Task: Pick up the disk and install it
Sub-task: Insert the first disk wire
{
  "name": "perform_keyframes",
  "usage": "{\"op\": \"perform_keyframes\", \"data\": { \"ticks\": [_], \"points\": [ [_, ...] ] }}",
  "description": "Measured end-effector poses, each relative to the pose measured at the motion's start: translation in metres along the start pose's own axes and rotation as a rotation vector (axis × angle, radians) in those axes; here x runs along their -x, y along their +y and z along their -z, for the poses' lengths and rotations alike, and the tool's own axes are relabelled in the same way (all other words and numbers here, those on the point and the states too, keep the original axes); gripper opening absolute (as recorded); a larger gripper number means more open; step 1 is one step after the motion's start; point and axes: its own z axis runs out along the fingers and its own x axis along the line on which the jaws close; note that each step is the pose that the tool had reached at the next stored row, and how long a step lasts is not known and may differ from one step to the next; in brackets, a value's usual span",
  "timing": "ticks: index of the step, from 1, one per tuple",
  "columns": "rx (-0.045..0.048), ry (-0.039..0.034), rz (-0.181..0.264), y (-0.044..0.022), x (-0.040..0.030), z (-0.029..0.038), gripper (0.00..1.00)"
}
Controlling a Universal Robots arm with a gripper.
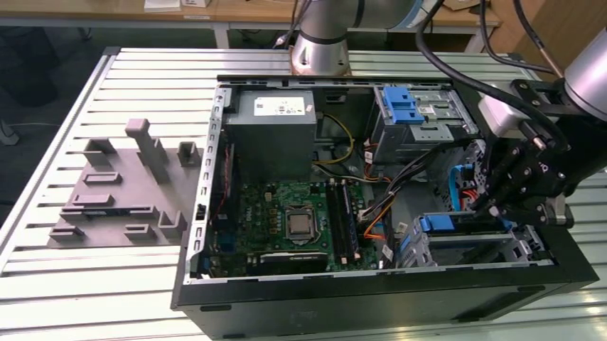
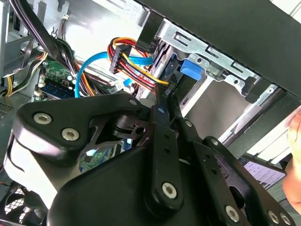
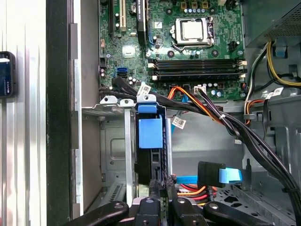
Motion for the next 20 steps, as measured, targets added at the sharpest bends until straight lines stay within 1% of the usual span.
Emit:
{"op": "perform_keyframes", "data": {
  "ticks": [6,14,15,18,20],
  "points": [
    [0.0025,-0.0001,0.000,-0.0002,0.0000,-0.0029,0.16],
    [0.0029,-0.0001,0.000,-0.0003,0.0000,-0.0033,0.17],
    [0.0029,-0.0003,0.000,-0.0002,0.0000,-0.0025,0.24],
    [0.0029,-0.0002,0.000,0.0001,0.0000,0.0025,0.24],
    [0.0034,-0.0002,0.000,0.0005,0.0001,0.0074,0.24]
  ]
}}
